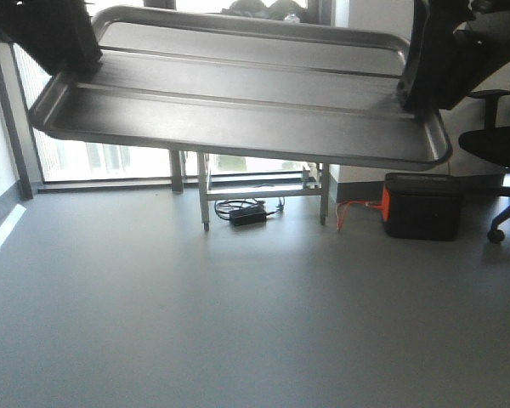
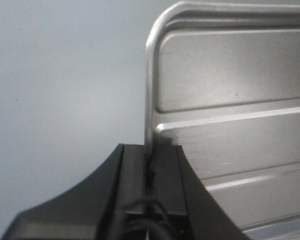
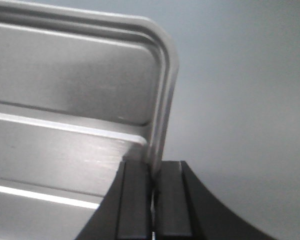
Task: Grab silver tray and stack on right shelf
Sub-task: 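Hold the tray level in both grippers while the base drives away, then carry the tray over the larger grey tray on the other shelf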
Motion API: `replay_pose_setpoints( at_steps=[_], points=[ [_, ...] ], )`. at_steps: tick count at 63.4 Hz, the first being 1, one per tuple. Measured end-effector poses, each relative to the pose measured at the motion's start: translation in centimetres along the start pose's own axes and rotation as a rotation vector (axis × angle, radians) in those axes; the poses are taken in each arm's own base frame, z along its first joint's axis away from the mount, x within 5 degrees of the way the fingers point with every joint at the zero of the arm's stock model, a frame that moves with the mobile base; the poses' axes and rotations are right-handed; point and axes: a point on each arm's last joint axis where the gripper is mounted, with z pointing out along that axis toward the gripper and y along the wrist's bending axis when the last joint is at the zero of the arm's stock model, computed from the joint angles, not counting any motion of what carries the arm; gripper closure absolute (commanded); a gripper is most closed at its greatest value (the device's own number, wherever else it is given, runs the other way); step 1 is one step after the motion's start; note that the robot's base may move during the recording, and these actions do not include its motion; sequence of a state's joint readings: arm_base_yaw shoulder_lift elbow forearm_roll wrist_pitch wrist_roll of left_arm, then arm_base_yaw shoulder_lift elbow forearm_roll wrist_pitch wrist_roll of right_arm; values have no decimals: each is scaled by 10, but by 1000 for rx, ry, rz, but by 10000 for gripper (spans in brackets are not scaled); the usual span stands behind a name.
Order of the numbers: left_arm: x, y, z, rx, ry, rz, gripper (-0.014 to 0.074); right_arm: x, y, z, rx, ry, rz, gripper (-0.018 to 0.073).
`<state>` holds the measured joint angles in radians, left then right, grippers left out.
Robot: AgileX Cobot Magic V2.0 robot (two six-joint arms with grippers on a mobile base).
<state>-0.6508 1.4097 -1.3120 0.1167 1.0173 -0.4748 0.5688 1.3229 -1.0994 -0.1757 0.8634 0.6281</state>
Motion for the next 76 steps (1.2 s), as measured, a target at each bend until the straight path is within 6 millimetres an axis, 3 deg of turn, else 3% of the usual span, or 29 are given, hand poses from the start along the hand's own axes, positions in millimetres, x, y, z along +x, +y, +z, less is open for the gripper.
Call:
replay_pose_setpoints(
  at_steps=[31,76],
  points=[
    [-1,-1,5,-4,10,1,689,0,0,0,5,1,-2,503],
    [-3,-8,64,-58,130,4,689,2,-2,0,24,25,-4,503]
  ],
)
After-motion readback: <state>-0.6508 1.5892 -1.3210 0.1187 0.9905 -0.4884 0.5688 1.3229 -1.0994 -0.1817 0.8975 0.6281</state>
